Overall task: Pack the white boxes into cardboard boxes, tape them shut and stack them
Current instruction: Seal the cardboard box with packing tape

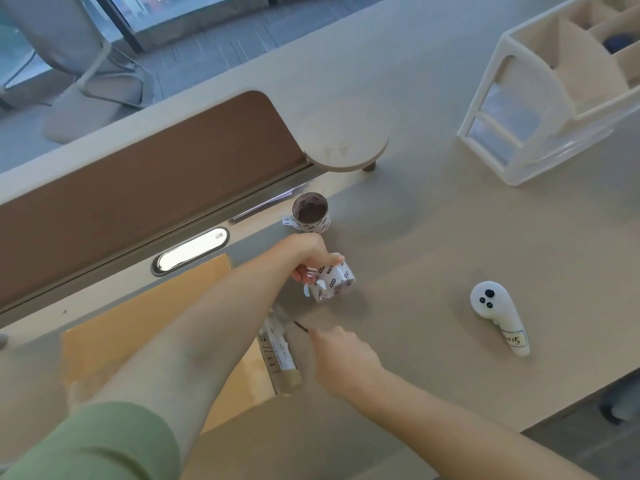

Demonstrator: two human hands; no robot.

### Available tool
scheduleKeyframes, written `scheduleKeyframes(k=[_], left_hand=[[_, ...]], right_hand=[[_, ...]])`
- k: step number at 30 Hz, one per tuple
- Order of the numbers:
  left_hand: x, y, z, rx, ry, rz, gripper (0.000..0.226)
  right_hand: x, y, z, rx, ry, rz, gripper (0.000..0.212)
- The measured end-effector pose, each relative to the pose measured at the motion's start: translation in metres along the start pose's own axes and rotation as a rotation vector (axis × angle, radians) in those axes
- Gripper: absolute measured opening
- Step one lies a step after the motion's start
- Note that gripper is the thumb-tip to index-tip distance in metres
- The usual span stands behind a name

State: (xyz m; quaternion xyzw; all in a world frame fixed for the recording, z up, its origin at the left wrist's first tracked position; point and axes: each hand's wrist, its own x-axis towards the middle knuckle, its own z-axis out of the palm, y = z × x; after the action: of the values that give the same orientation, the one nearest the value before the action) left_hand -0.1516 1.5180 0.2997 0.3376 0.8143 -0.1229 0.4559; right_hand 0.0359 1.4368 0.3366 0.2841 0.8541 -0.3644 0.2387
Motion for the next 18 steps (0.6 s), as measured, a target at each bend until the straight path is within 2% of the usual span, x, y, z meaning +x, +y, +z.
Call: scheduleKeyframes(k=[3,6,9,10,12,15,18], left_hand=[[-0.014,-0.014,-0.017,-0.147,0.090,0.027,0.058],[-0.045,-0.033,-0.036,-0.350,0.281,0.058,0.054],[-0.087,-0.055,-0.048,-0.515,0.460,0.073,0.052],[-0.102,-0.063,-0.050,-0.530,0.522,0.072,0.051],[-0.131,-0.079,-0.049,-0.512,0.631,0.064,0.050],[-0.169,-0.107,-0.041,-0.444,0.725,0.012,0.047],[-0.200,-0.134,-0.028,-0.416,0.765,-0.074,0.046]], right_hand=[[0.010,0.021,0.002,0.018,0.072,0.051,0.046],[0.030,0.038,0.002,0.037,0.125,0.130,0.038],[0.050,0.038,-0.002,-0.095,0.318,0.142,0.029],[0.055,0.033,-0.005,-0.027,0.349,0.129,0.033],[0.073,0.016,-0.011,0.292,0.286,0.106,0.040],[0.106,-0.015,-0.011,0.712,0.146,0.192,0.055],[0.128,-0.038,-0.001,1.054,-0.012,0.334,0.060]])
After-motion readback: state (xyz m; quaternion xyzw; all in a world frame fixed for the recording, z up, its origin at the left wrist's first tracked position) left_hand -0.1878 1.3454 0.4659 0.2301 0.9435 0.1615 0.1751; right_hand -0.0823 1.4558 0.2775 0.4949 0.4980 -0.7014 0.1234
